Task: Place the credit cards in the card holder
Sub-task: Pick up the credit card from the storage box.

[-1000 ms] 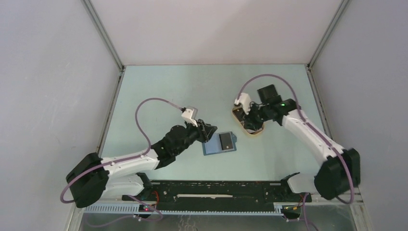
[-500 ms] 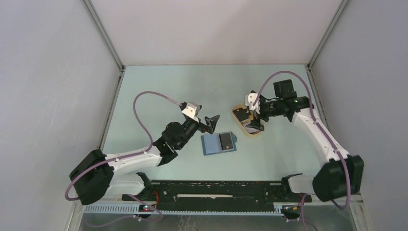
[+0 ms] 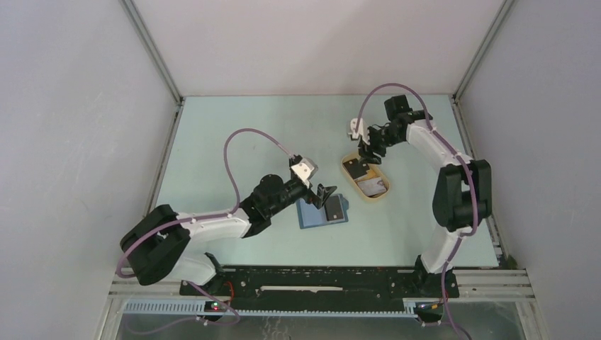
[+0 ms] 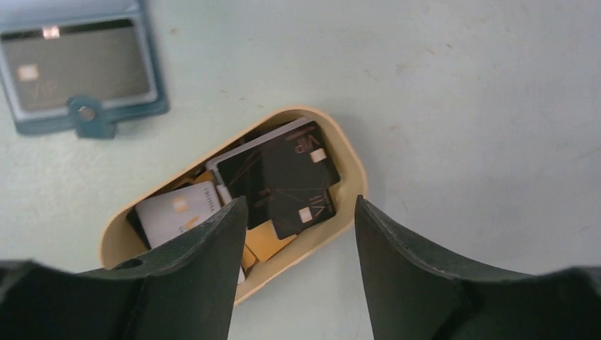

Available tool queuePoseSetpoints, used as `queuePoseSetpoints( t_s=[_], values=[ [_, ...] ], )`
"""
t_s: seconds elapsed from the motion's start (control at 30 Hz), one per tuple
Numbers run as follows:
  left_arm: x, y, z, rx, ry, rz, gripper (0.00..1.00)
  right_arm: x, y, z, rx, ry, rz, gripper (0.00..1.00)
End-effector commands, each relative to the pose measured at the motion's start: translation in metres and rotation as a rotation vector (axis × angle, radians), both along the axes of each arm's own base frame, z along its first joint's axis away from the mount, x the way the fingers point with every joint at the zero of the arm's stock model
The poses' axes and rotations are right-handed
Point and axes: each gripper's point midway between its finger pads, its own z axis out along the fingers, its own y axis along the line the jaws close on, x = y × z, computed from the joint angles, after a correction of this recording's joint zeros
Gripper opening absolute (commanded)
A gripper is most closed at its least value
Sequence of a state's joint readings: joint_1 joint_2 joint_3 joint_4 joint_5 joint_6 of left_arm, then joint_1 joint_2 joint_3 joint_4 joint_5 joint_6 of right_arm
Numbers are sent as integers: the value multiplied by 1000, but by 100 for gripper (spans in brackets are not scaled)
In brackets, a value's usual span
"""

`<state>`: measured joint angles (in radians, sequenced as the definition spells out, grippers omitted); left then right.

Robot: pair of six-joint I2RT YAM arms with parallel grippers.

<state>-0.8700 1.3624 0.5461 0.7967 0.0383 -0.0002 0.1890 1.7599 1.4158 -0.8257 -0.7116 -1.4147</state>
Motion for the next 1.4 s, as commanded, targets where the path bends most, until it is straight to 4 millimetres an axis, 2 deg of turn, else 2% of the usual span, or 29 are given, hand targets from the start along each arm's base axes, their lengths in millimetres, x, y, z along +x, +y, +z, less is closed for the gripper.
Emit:
queuePoseSetpoints(
  t_s=[0.0, 0.07, 0.17, 0.27, 0.33, 0.47, 0.57, 0.73, 0.9, 1.07, 1.37],
  values=[
    [12, -7, 16, 17, -12, 11, 95, 14, 2, 15, 70, 212, -248, 65],
    [15, -4, 14, 20, -4, 38, 95, 5, 8, 18, 109, 317, -356, 66],
    [18, 0, 14, 15, 1, 72, 95, 3, 15, 25, 212, 470, -570, 66],
    [23, 5, 12, 19, 2, 110, 94, -9, 14, 20, 262, 635, -746, 64],
    [25, 6, 13, 16, 1, 124, 94, -15, 12, 16, 281, 665, -821, 64],
    [25, 7, 13, -11, 20, 135, 94, 0, 8, 13, 338, 625, -933, 65],
    [26, 6, 10, -8, 26, 137, 94, 12, 4, -4, 283, 640, -1031, 63],
    [26, 5, 8, -6, 32, 134, 94, 20, -2, -21, 253, 663, -1105, 61],
    [26, 2, 6, -1, 38, 127, 94, 18, 2, -32, 237, 710, -1108, 58],
    [27, 4, 6, 1, 37, 131, 94, 20, -3, -46, 194, 731, -1144, 56],
    [26, 3, 5, 2, 39, 126, 94, 21, -7, -57, 162, 734, -1167, 56]
  ],
)
